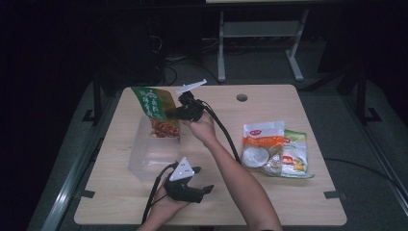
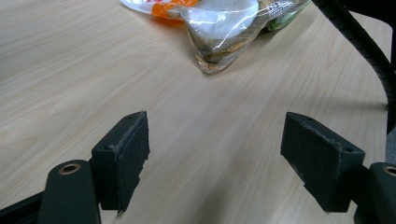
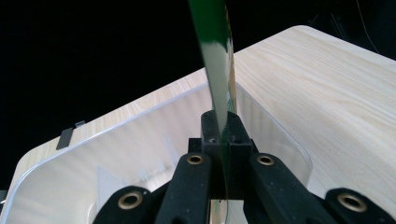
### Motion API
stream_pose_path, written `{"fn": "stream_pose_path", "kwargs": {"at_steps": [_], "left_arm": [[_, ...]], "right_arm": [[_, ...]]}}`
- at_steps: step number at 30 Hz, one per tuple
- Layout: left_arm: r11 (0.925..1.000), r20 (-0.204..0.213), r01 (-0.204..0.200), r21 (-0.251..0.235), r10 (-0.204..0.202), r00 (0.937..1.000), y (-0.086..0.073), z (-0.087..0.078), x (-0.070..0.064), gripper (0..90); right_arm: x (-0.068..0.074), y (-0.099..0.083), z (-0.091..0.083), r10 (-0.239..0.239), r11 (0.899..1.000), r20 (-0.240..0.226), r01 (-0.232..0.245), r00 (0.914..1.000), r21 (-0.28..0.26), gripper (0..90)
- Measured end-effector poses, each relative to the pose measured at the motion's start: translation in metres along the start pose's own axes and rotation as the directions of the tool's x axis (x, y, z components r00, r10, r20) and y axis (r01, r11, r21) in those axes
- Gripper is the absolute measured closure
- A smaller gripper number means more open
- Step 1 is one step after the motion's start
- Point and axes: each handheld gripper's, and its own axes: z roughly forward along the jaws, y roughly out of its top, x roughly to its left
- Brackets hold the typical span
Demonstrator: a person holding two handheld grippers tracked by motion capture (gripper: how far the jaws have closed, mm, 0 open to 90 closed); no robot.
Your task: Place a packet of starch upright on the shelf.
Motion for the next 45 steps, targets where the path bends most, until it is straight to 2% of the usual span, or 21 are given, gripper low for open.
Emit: {"fn": "stream_pose_path", "kwargs": {"at_steps": [3,8,15,21,23,29,45], "left_arm": [[1.0,0.0,-0.001,0.0,0.001,1.0,0.0,0.0,0.001,23.2],[1.0,0.001,0.0,0.0,0.0,1.0,0.001,0.0,0.001,23.2],[1.0,0.002,0.003,0.004,-0.003,1.0,0.001,0.003,-0.001,23.3],[0.9997,0.006,-0.014,0.019,0.014,0.9999,0.002,0.006,-0.002,23.3],[0.9998,0.009,-0.002,0.018,0.002,1.0,0.002,0.006,-0.002,23.2],[0.9997,0.007,-0.012,0.02,0.012,0.9999,0.002,0.006,-0.001,23.3],[0.9996,0.017,-0.016,0.022,0.016,0.9997,0.002,0.009,-0.003,23.4]], "right_arm": [[0.0,0.0,0.0,0.001,1.0,0.0,-0.001,1.0,0.003,88.0],[-0.001,0.002,-0.005,0.008,1.0,0.027,-0.008,0.9996,0.026,73.6],[-0.001,0.004,-0.025,0.011,0.999,0.022,-0.012,0.9997,0.034,60.2],[0.0,0.001,-0.046,0.009,0.999,0.027,-0.01,0.9996,0.049,50.9],[-0.001,-0.001,-0.054,0.007,0.999,0.029,-0.008,0.9996,0.049,49.2],[0.0,-0.008,-0.074,0.025,0.999,0.034,-0.026,0.9991,0.043,45.9],[-0.004,-0.028,-0.121,0.041,0.996,0.086,-0.048,0.9955,0.078,39.4]]}}
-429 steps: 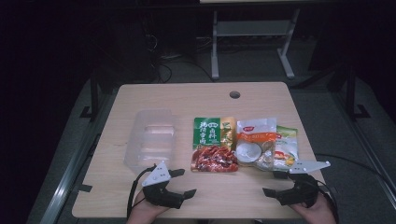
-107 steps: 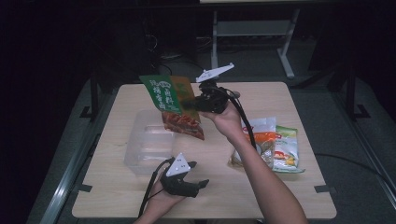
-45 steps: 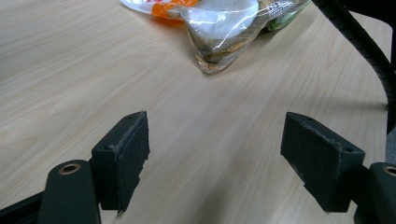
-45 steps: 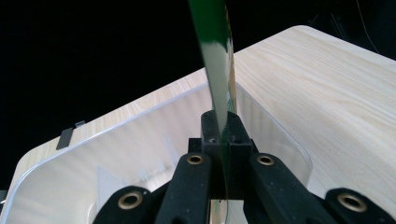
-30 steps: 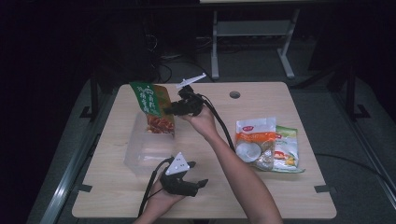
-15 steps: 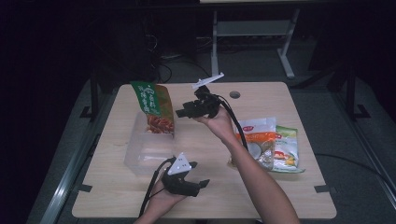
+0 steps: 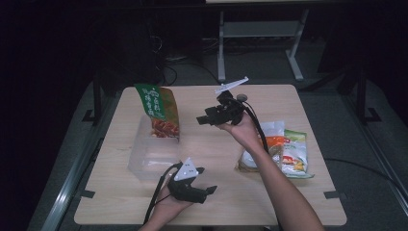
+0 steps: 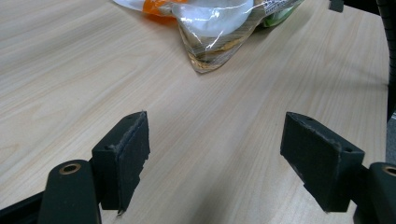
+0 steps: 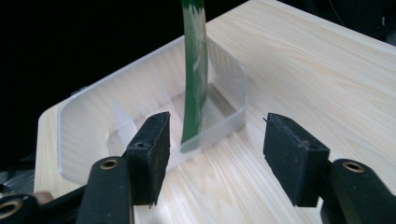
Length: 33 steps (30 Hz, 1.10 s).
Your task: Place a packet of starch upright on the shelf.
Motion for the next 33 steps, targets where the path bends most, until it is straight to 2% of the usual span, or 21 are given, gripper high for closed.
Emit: {"fn": "stream_pose_path", "kwargs": {"at_steps": [8,19,26,33], "left_arm": [[1.0,0.009,0.001,0.001,-0.001,1.0,0.003,0.005,-0.002,23.7],[0.9999,0.025,-0.011,0.01,0.01,0.9996,0.01,0.012,-0.007,24.4],[0.9998,0.032,-0.02,0.004,0.02,0.9993,0.018,0.017,-0.007,25.6],[0.9997,0.041,-0.024,0.006,0.024,0.9989,0.031,0.03,-0.007,27.1]], "right_arm": [[-0.01,-0.017,-0.028,0.029,0.999,0.029,-0.03,0.9992,0.026,36.0],[-0.018,-0.039,-0.061,0.056,0.998,0.079,-0.058,0.9953,0.02,34.9],[-0.024,-0.054,-0.079,0.086,0.996,0.107,-0.089,0.9905,0.02,32.9],[-0.032,-0.069,-0.099,0.12,0.992,0.139,-0.125,0.983,0.023,31.5]]}}
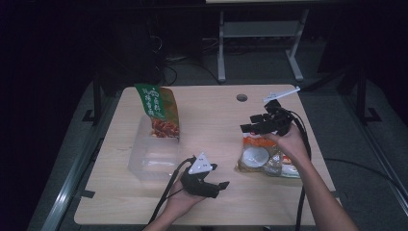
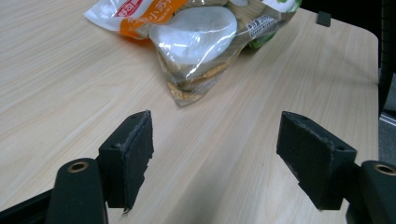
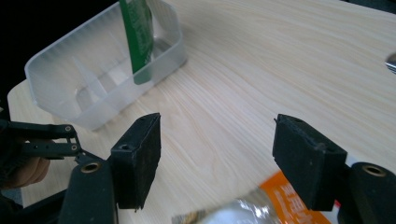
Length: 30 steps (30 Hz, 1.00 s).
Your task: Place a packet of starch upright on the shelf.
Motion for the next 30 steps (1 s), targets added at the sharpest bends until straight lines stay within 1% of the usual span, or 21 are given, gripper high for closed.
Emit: {"fn": "stream_pose_path", "kwargs": {"at_steps": [4,5,7,8,10,14,16,17,20,22,25,27,30], "left_arm": [[1.0,0.001,0.005,-0.002,-0.005,1.0,0.007,0.011,0.001,29.0],[0.9998,0.002,0.019,-0.009,-0.019,0.9998,0.009,0.015,0.0,29.3],[0.9998,0.002,0.019,-0.001,-0.019,0.9998,0.013,0.021,-0.001,29.7],[0.9999,-0.001,0.015,0.0,-0.015,0.9999,0.015,0.024,-0.001,30.5],[0.9996,0.004,0.028,0.002,-0.028,0.9996,0.019,0.032,-0.001,31.6],[0.9995,0.004,0.03,0.011,-0.03,0.9995,0.025,0.045,0.001,34.9],[0.9991,0.003,0.04,0.015,-0.04,0.9992,0.028,0.05,0.002,37.7],[0.9991,0.004,0.039,0.016,-0.039,0.9992,0.029,0.053,0.003,39.1],[0.9988,0.001,0.047,0.011,-0.047,0.9989,0.031,0.06,0.005,44.3],[0.9986,-0.006,0.05,0.021,-0.05,0.9988,0.032,0.065,0.007,47.8],[0.9979,-0.006,0.057,0.03,-0.057,0.9983,0.032,0.072,0.009,52.5],[0.9971,-0.004,0.067,0.034,-0.067,0.9977,0.033,0.075,0.009,54.0],[0.9966,-0.003,0.068,0.046,-0.068,0.9977,0.034,0.08,0.01,54.2]], "right_arm": [[-0.007,-0.01,-0.009,0.016,1.0,0.026,-0.017,0.9995,0.015,31.2],[-0.009,-0.013,-0.011,0.026,1.0,0.034,-0.026,0.9991,0.017,31.1],[-0.014,-0.019,-0.016,0.04,0.999,0.045,-0.042,0.9982,0.028,30.5],[-0.016,-0.022,-0.018,0.051,0.998,0.052,-0.053,0.9974,0.034,30.5],[-0.022,-0.03,-0.024,0.069,0.997,0.066,-0.072,0.9954,0.037,30.8],[-0.032,-0.04,-0.031,0.092,0.994,0.093,-0.096,0.9914,0.045,30.8],[-0.038,-0.045,-0.033,0.102,0.993,0.106,-0.108,0.9891,0.053,30.6],[-0.04,-0.048,-0.034,0.108,0.992,0.109,-0.114,0.9882,0.052,30.7],[-0.047,-0.056,-0.036,0.127,0.989,0.127,-0.136,0.9837,0.061,30.7],[-0.053,-0.061,-0.037,0.133,0.987,0.138,-0.143,0.9815,0.07,30.6],[-0.059,-0.067,-0.039,0.155,0.983,0.154,-0.168,0.9758,0.079,30.3],[-0.063,-0.071,-0.04,0.167,0.98,0.161,-0.181,0.9728,0.079,30.2],[-0.069,-0.076,-0.039,0.181,0.976,0.166,-0.198,0.9693,0.087,30.1]]}}
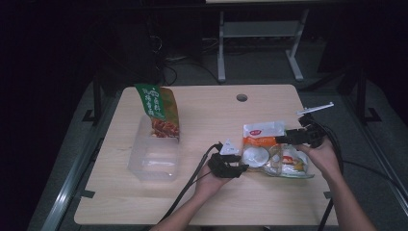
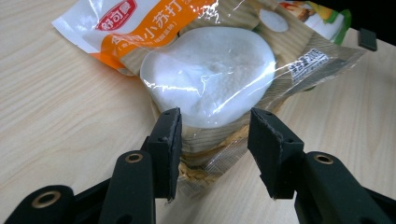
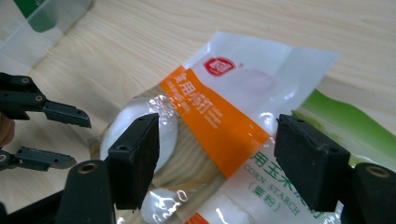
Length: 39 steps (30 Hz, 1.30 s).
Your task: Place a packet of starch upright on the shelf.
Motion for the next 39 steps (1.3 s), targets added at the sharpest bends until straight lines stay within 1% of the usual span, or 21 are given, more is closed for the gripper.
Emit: {"fn": "stream_pose_path", "kwargs": {"at_steps": [1,2,3,4,6,7,10,11,18,19,20,23,26,30,32,33,34,36,37,39], "left_arm": [[1.0,-0.002,-0.002,0.004,0.002,1.0,0.0,0.001,0.0,54.2],[1.0,-0.001,-0.002,0.004,0.002,1.0,0.0,0.002,0.0,54.4],[1.0,0.0,0.003,0.001,-0.003,1.0,0.0,0.003,0.0,54.4],[1.0,-0.002,0.003,0.005,-0.003,1.0,0.001,0.003,0.0,54.4],[0.9999,-0.001,0.005,0.014,-0.005,1.0,0.001,0.005,0.0,55.1],[0.9998,-0.002,0.003,0.018,-0.003,1.0,0.001,0.006,0.0,55.3],[0.9996,0.0,0.004,0.029,-0.004,1.0,0.0,0.009,0.0,56.0],[0.9995,0.001,0.004,0.031,-0.004,1.0,0.0,0.01,0.0,56.3],[0.9988,-0.006,0.003,0.049,-0.003,1.0,0.0,0.013,0.002,57.2],[0.9988,-0.007,0.002,0.049,-0.001,1.0,-0.001,0.013,0.003,57.2],[0.9987,-0.008,0.0,0.051,0.0,1.0,-0.001,0.013,0.003,57.2],[0.9988,-0.009,0.004,0.05,-0.004,1.0,0.0,0.013,0.003,57.1],[0.9987,-0.008,0.01,0.051,-0.01,0.9999,0.0,0.013,0.003,57.2],[0.9987,-0.013,0.008,0.05,-0.007,0.9999,0.0,0.013,0.002,57.1],[0.9986,-0.017,0.007,0.052,-0.006,0.9998,0.0,0.014,0.002,57.1],[0.9986,-0.017,0.008,0.052,-0.007,0.9998,0.0,0.014,0.002,57.1],[0.9985,-0.018,0.009,0.054,-0.008,0.9998,0.0,0.014,0.002,57.1],[0.9985,-0.017,0.009,0.054,-0.008,0.9998,0.0,0.014,0.002,57.0],[0.9985,-0.017,0.009,0.055,-0.008,0.9998,0.0,0.014,0.002,57.0],[0.9985,-0.016,0.009,0.055,-0.008,0.9998,0.0,0.014,0.002,56.8]], "right_arm": [[-0.001,-0.001,0.001,0.014,1.0,0.003,-0.014,0.9999,0.0,30.0],[-0.002,-0.002,0.002,0.015,1.0,0.002,-0.015,0.9999,0.008,30.0],[-0.003,-0.003,0.004,0.026,1.0,0.003,-0.026,0.9997,0.008,30.0],[-0.005,-0.004,0.005,0.027,1.0,0.003,-0.027,0.9996,0.01,30.1],[-0.007,-0.005,0.008,0.037,0.999,0.004,-0.037,0.9993,0.031,29.8],[-0.008,-0.006,0.01,0.039,0.999,0.002,-0.039,0.9992,0.027,30.1],[-0.011,-0.006,0.014,0.047,0.998,-0.002,-0.047,0.9989,0.044,30.5],[-0.012,-0.007,0.017,0.047,0.998,-0.006,-0.047,0.9989,0.039,30.7],[-0.014,-0.007,0.029,0.07,0.995,-0.034,-0.067,0.997,0.073,36.3],[-0.014,-0.007,0.03,0.076,0.994,-0.039,-0.073,0.9964,0.076,37.6],[-0.014,-0.006,0.032,0.065,0.995,-0.043,-0.062,0.9969,0.077,38.8],[-0.012,-0.005,0.036,0.075,0.993,-0.058,-0.07,0.9955,0.093,42.6],[-0.011,-0.004,0.04,0.072,0.992,-0.072,-0.064,0.9948,0.108,45.9],[-0.01,-0.004,0.043,0.075,0.991,-0.089,-0.064,0.9931,0.121,51.8],[-0.01,-0.004,0.044,0.083,0.991,-0.107,-0.071,0.9907,0.114,57.0],[-0.009,-0.004,0.044,0.086,0.991,-0.109,-0.073,0.9903,0.117,59.8],[-0.008,-0.003,0.044,0.077,0.991,-0.11,-0.063,0.991,0.12,62.7],[-0.007,-0.003,0.046,0.082,0.991,-0.128,-0.066,0.9884,0.12,67.2],[-0.005,-0.002,0.047,0.083,0.99,-0.127,-0.067,0.9885,0.126,69.9],[-0.004,-0.002,0.048,0.077,0.99,-0.14,-0.059,0.9872,0.129,75.9]]}}
